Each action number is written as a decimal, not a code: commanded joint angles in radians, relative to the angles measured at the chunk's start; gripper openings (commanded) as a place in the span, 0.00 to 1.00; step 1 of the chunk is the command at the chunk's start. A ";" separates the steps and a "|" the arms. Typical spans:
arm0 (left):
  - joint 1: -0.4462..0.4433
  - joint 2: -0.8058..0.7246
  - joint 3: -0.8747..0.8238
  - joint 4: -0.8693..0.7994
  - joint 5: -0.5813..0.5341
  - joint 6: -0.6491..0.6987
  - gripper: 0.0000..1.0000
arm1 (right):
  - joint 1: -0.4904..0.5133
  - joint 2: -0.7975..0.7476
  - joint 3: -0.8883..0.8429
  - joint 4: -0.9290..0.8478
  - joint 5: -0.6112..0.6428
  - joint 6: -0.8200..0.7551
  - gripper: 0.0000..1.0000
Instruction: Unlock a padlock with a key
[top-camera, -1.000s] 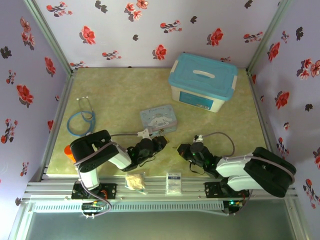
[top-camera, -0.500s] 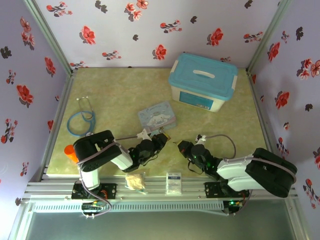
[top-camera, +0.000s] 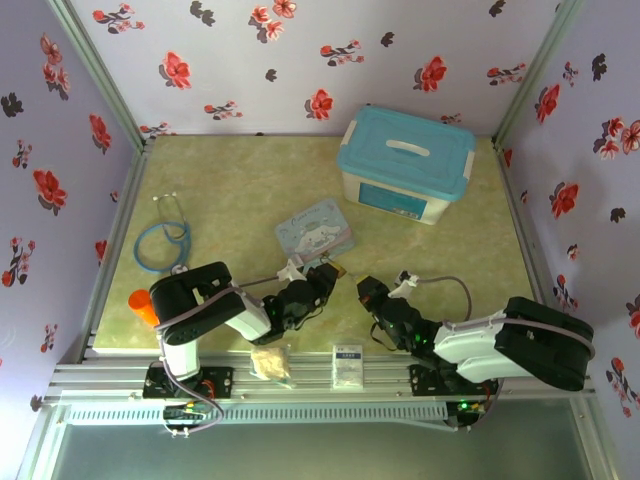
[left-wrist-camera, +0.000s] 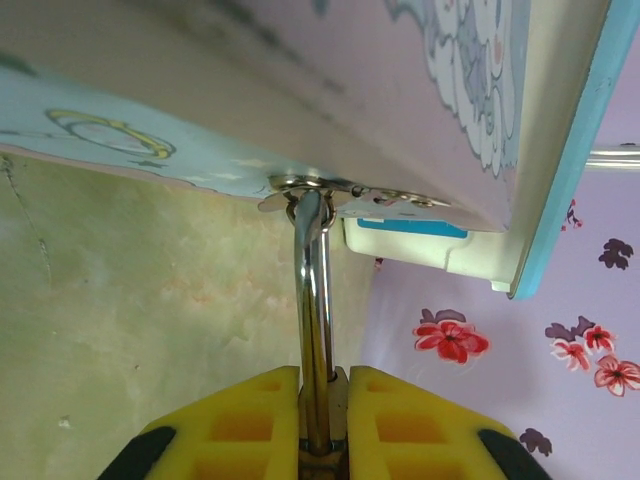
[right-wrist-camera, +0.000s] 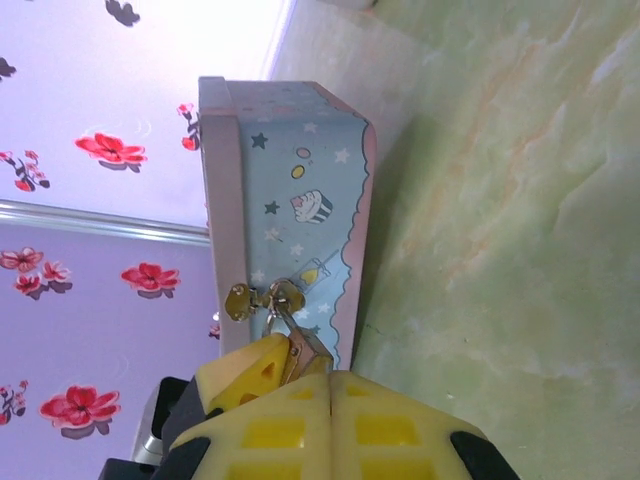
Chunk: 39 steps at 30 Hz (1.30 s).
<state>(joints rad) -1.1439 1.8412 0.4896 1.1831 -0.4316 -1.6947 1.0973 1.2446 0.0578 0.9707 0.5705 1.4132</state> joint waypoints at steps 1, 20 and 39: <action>-0.012 0.002 0.037 0.054 -0.032 -0.035 0.00 | 0.011 0.009 -0.001 0.070 0.090 -0.043 0.00; -0.014 -0.113 0.075 -0.181 -0.072 0.021 0.00 | 0.046 0.320 0.037 0.415 0.041 -0.033 0.00; -0.014 -0.123 0.064 -0.186 -0.130 0.005 0.00 | 0.092 0.276 0.016 0.406 0.182 -0.036 0.00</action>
<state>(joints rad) -1.1522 1.7100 0.5377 0.9283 -0.5171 -1.6890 1.1809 1.5410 0.0834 1.3628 0.6876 1.3872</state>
